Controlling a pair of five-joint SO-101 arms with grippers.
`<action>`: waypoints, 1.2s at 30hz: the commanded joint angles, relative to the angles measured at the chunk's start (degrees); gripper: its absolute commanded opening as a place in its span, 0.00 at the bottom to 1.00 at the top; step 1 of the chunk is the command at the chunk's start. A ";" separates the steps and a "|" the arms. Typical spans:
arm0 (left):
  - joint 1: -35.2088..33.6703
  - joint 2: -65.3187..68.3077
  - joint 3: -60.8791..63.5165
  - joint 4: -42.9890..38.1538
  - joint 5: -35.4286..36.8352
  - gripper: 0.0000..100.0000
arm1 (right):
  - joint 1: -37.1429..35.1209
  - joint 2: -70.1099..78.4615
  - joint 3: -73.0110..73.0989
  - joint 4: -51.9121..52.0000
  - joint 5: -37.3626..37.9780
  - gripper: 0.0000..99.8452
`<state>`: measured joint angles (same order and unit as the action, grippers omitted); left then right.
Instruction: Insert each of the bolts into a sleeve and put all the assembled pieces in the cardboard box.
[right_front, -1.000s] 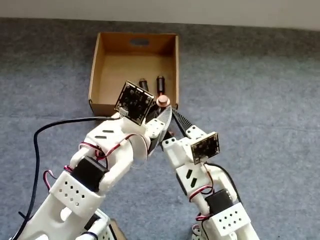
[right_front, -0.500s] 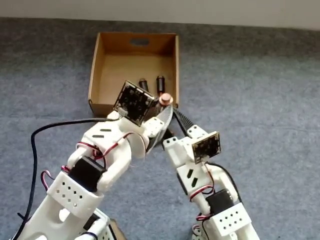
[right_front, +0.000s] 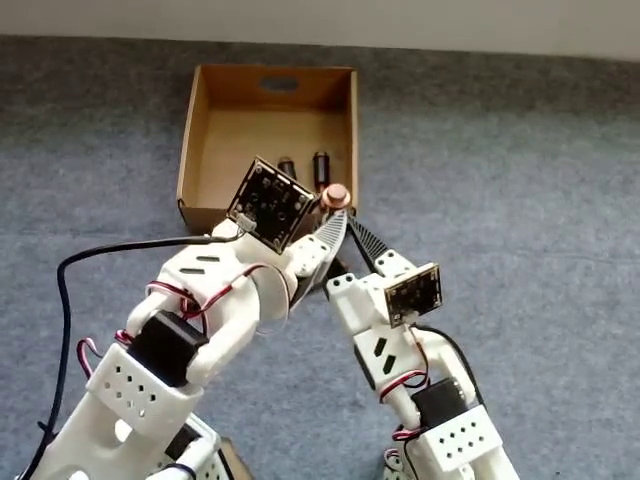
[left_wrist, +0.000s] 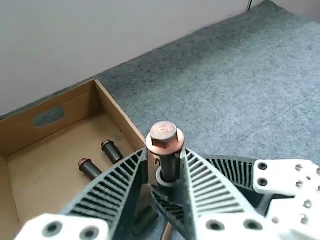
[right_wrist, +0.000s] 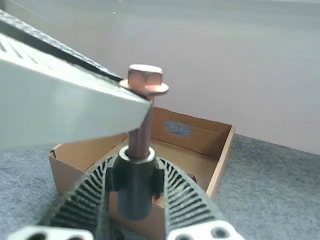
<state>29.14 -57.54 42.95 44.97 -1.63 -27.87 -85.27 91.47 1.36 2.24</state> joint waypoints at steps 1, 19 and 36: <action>1.10 -1.63 -3.56 0.00 -0.35 0.12 | -0.22 -0.48 -1.27 -0.92 0.79 0.01; 1.10 -2.15 1.27 4.04 -0.35 0.12 | -0.22 -0.48 -1.27 -0.92 0.88 0.01; -36.09 -19.74 20.18 16.00 -8.88 0.02 | 3.03 6.99 -26.07 20.88 0.88 0.01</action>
<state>-1.45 -77.76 56.57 60.35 -5.32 -26.73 -82.02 78.64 16.04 2.42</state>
